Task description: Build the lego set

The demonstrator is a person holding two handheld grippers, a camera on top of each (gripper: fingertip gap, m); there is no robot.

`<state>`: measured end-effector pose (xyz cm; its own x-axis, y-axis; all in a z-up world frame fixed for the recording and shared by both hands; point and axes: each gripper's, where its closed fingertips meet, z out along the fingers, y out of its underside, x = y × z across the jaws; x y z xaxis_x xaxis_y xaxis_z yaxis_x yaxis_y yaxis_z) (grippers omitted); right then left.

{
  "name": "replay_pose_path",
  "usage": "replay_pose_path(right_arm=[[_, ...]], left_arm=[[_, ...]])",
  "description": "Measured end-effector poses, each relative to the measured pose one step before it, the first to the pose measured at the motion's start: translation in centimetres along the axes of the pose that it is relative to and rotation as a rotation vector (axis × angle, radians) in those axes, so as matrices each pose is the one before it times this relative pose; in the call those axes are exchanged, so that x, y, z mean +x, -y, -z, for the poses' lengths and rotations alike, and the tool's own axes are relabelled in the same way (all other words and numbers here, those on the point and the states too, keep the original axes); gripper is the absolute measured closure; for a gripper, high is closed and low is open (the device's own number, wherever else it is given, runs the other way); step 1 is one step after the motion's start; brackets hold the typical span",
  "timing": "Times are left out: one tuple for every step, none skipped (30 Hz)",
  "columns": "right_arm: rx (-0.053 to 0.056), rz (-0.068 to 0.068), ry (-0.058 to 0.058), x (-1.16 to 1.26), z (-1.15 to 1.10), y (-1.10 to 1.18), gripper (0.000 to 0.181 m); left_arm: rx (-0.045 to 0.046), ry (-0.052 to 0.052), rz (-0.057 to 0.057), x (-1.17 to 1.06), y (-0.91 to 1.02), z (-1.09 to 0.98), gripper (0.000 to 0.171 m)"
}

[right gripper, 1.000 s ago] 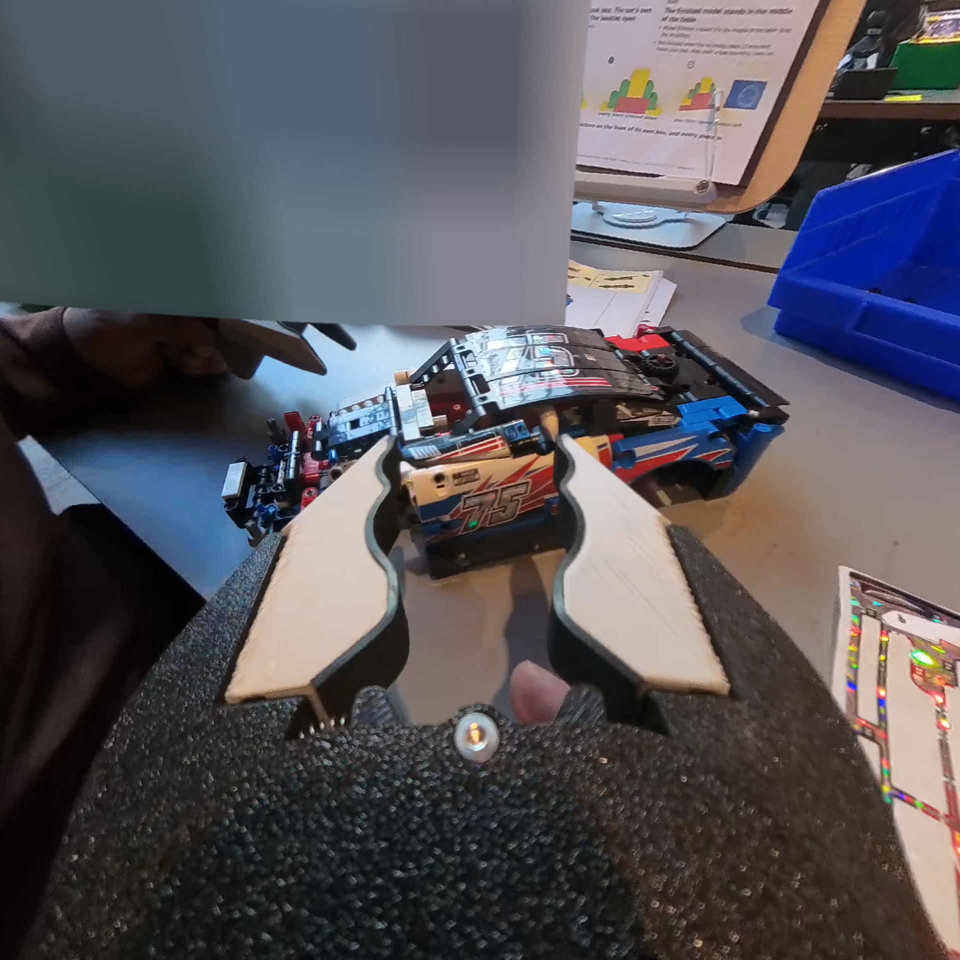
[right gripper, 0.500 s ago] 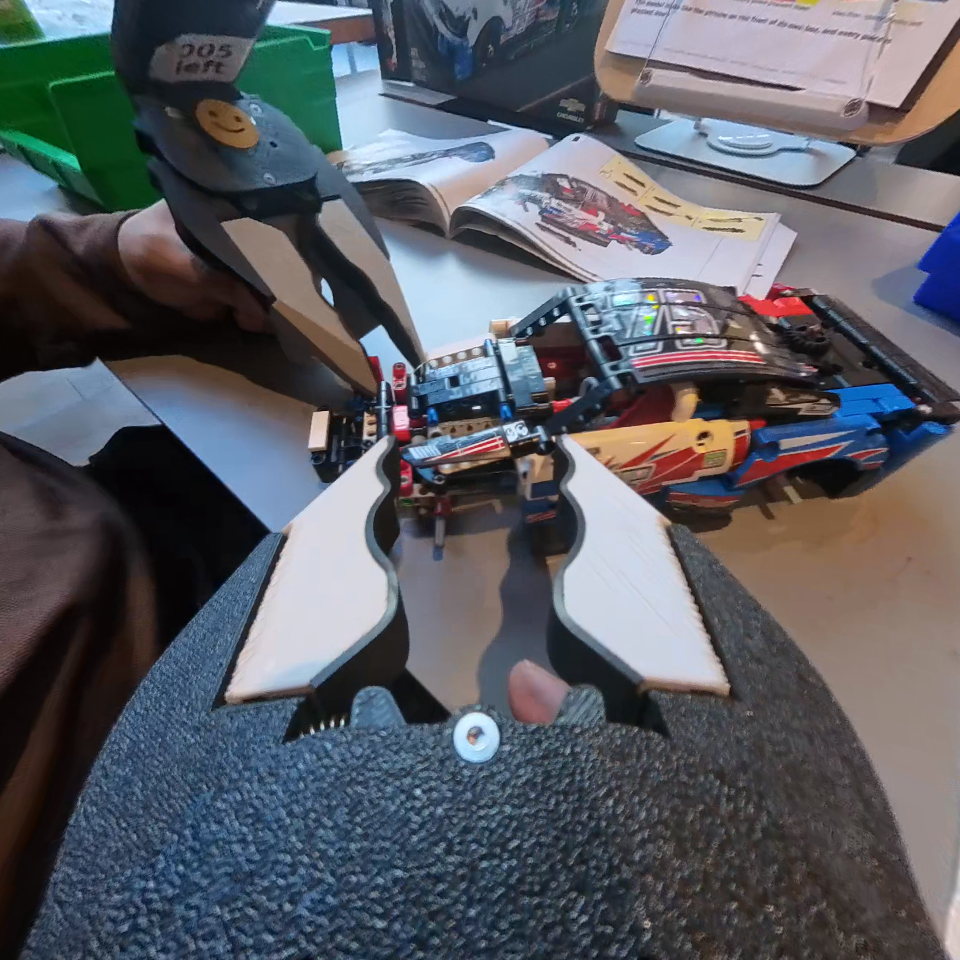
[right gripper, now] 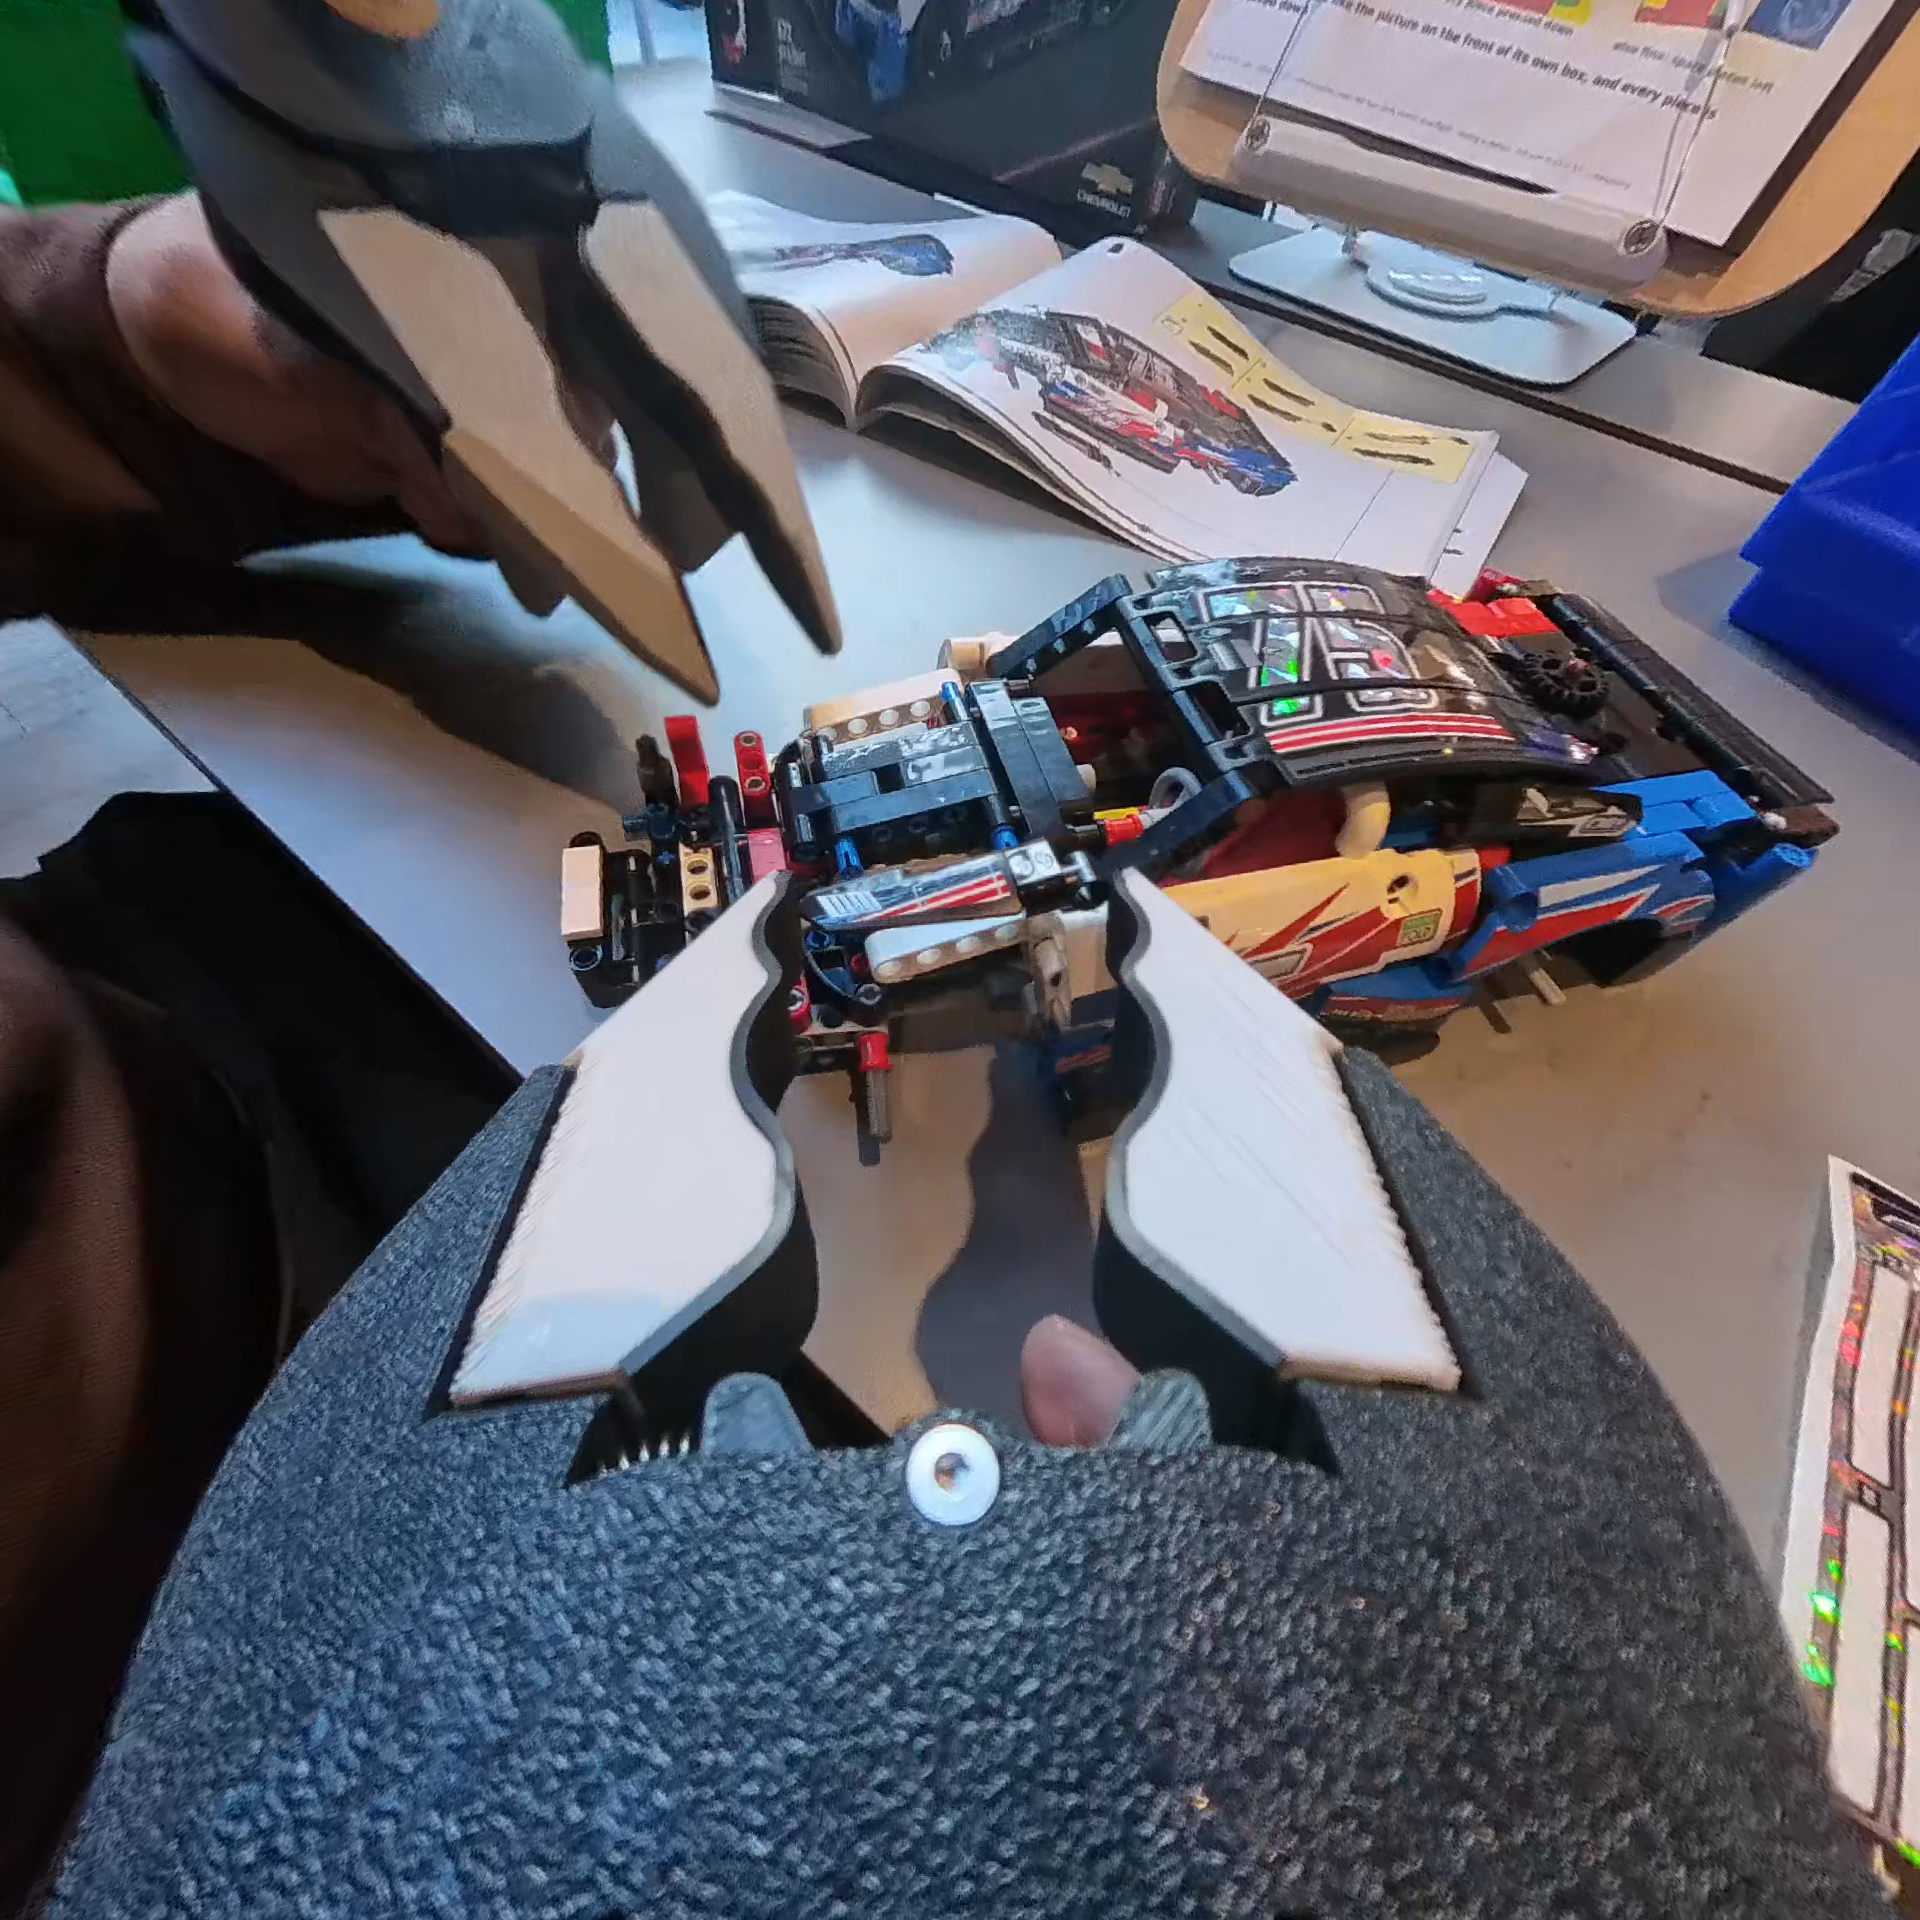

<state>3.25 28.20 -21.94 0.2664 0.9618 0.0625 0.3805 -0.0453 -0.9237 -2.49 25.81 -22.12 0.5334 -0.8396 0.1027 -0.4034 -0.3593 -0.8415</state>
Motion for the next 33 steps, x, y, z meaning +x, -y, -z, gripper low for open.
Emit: replay_pose_path(right_arm=[[-0.0032, 0.0073, 0.0054, -0.127, -0.155, -0.030, 0.122], [-0.0036, 0.0064, 0.0026, -0.087, -0.168, -0.039, 0.122], [-0.0125, 0.0035, -0.0080, 0.109, -0.204, -0.190, 0.122], [-0.0019, 0.0039, -0.0063, 0.110, -0.119, -0.045, 0.122], [0.0000, 0.0016, -0.0017, 0.063, -0.086, -0.020, 0.122], [-0.0010, 0.0026, -0.0013, 0.047, -0.066, -0.016, 0.122], [-0.0022, 0.0058, -0.0025, 0.028, -0.041, -0.034, 0.122], [-0.0057, 0.0106, -0.0048, 0.015, -0.032, -0.045, 0.122], [-0.0073, 0.0124, -0.0076, 0.022, -0.030, -0.044, 0.122], [-0.0065, 0.0106, -0.0104, 0.031, -0.055, -0.040, 0.122], [-0.0079, 0.0098, -0.0181, 0.162, -0.047, -0.069, 0.122], [-0.0082, 0.0108, -0.0163, 0.190, -0.062, -0.081, 0.122], [-0.0070, 0.0075, -0.0105, 0.114, -0.042, -0.059, 0.122], [-0.0072, 0.0055, -0.0087, 0.082, -0.052, -0.034, 0.122], [-0.0079, 0.0107, -0.0101, 0.050, -0.051, -0.043, 0.122], [-0.0074, 0.0160, -0.0103, 0.017, -0.047, -0.030, 0.122], [-0.0049, 0.0070, -0.0060, 0.005, -0.046, -0.017, 0.122], [0.0006, -0.0062, 0.0001, 0.004, -0.047, 0.029, 0.122], [0.0054, -0.0128, 0.0054, 0.018, -0.007, 0.037, 0.122], [0.0100, -0.0199, 0.0109, 0.021, 0.020, 0.058, 0.122], [0.0143, -0.0343, 0.0179, -0.002, 0.059, 0.121, 0.122], [0.0170, -0.0466, 0.0240, -0.015, 0.073, 0.171, 0.122], [0.0197, -0.0499, 0.0281, 0.001, 0.104, 0.189, 0.122], [0.0225, -0.0505, 0.0302, -0.008, 0.101, 0.197, 0.122], [0.0206, -0.0527, 0.0291, 0.024, 0.115, 0.214, 0.122], [0.0180, -0.0489, 0.0223, 0.076, 0.112, 0.231, 0.123], [0.0201, -0.0366, 0.0142, 0.119, 0.136, 0.294, 0.123], [0.0178, -0.0258, 0.0107, 0.094, 0.137, 0.287, 0.123], [0.0114, -0.0197, 0.0130, -0.021, 0.099, 0.191, 0.123], [0.0039, -0.0166, 0.0164, -0.140, 0.033, 0.056, 0.123], [-0.0033, -0.0135, 0.0151, -0.194, -0.055, -0.078, 0.122], [-0.0085, -0.0074, 0.0076, -0.127, -0.109, -0.178, 0.122], [-0.0095, -0.0011, 0.0019, -0.083, -0.123, -0.185, 0.123]], left_arm=[[-0.00484, -0.0035, -0.0155, -0.224, 0.423, -0.033, 0.145], [-0.00974, -0.0044, -0.0164, -0.216, 0.286, -0.173, 0.144], [-0.01304, -0.0062, -0.0181, -0.158, 0.162, -0.273, 0.143], [-0.01499, -0.0073, -0.0191, -0.097, 0.065, -0.351, 0.143], [-0.01453, -0.0071, -0.0192, -0.021, 0.050, -0.390, 0.143], [-0.01110, -0.0069, -0.0211, 0.049, 0.088, -0.377, 0.143], [-0.00600, -0.0063, -0.0232, 0.107, 0.140, -0.346, 0.143], [-0.00375, -0.0039, -0.0232, 0.089, 0.144, -0.332, 0.143], [-0.00613, -0.0034, -0.0211, 0.081, 0.062, -0.359, 0.143], [-0.00148, -0.0041, -0.0148, 0.063, 0.101, -0.317, 0.141], [0.00464, 0.0032, -0.0095, -0.080, 0.115, -0.114, 0.141], [0.00325, 0.0002, -0.0083, -0.111, 0.037, -0.098, 0.140], [0.00888, -0.0040, 0.0019, -0.070, 0.059, -0.050, 0.140], [0.01240, -0.0057, 0.0087, -0.055, 0.034, -0.023, 0.141], [0.01330, -0.0075, 0.0140, -0.021, -0.016, -0.021, 0.141], [0.00239, -0.0145, 0.0137, 0.077, -0.178, -0.079, 0.140], [-0.00538, -0.0190, 0.0154, 0.128, -0.301, -0.134, 0.139], [-0.01098, -0.0201, 0.0103, 0.193, -0.366, -0.233, 0.140], [0.01927, 0.0003, 0.0037, -0.006, 0.112, -0.044, 0.140], [0.00343, 0.0062, -0.0040, -0.083, -0.029, -0.020, 0.141], [-0.00023, 0.0013, -0.0054, -0.015, -0.008, 0.005, 0.141], [-0.00264, 0.0000, -0.0026, 0.002, 0.013, -0.004, 0.141], [-0.00275, 0.0021, -0.0028, -0.001, -0.012, -0.005, 0.141], [-0.00179, 0.0034, -0.0048, -0.006, -0.005, -0.003, 0.141], [-0.00077, 0.0036, -0.0045, -0.002, -0.007, -0.005, 0.141], [0.00207, 0.0011, -0.0004, 0.017, 0.016, -0.032, 0.141], [0.00286, -0.0007, 0.0023, 0.035, 0.029, -0.023, 0.141], [0.00041, 0.0018, -0.0001, -0.017, 0.003, 0.000, 0.141], [-0.00189, 0.0042, -0.0052, -0.030, -0.005, 0.033, 0.141], [-0.00341, 0.0039, -0.0083, 0.000, -0.003, 0.044, 0.141], [-0.00201, 0.0060, -0.0096, -0.025, 0.008, 0.049, 0.141], [0.00126, 0.0070, -0.0079, -0.021, 0.056, 0.043, 0.141], [0.00157, 0.0051, -0.0044, -0.021, 0.016, -0.001, 0.141]])
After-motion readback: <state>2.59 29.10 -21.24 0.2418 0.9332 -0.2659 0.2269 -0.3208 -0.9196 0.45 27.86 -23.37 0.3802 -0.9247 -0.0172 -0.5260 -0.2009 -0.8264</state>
